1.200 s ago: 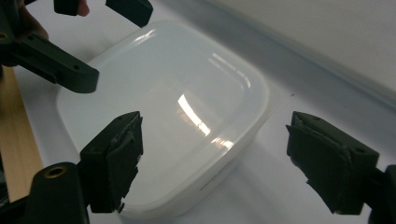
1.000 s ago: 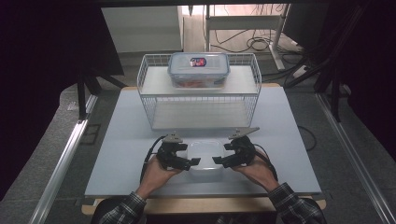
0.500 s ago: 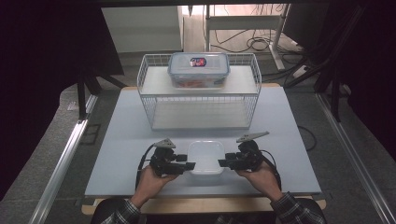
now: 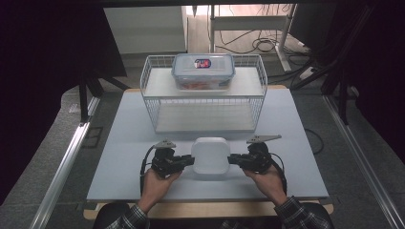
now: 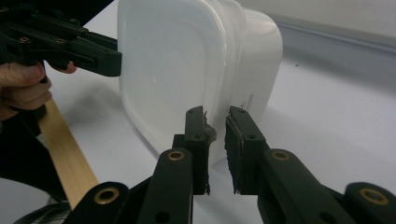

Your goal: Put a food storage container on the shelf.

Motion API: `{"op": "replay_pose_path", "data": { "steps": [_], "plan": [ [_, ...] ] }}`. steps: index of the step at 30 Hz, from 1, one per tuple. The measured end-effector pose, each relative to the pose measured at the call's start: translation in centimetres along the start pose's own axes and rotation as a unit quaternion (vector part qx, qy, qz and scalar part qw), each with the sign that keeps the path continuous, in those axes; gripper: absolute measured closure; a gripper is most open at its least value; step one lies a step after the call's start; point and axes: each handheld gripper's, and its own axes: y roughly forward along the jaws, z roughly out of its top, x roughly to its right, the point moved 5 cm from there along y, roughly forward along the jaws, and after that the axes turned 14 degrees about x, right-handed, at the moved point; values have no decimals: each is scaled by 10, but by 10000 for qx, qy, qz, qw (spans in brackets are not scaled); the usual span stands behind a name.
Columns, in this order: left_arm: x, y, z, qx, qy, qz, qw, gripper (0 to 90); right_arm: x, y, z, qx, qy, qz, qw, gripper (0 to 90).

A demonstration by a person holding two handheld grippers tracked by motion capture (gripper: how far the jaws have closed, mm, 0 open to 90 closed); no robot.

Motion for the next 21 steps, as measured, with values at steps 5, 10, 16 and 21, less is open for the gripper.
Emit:
{"op": "replay_pose_path", "data": {
  "steps": [5,10,16,21],
  "plan": [
    [-3,1,0,47,-28,67,10000,782,-1,2,1,133,-177,-22,9998,789],
    [-1,0,6,166,42,138,9998,782,0,2,6,371,-214,29,9991,792],
    [0,-2,14,266,195,194,9993,781,-2,0,14,555,-358,17,9978,793],
    [0,-3,21,347,251,248,9988,780,-4,-1,21,608,-507,9,9969,793]
  ]
}}
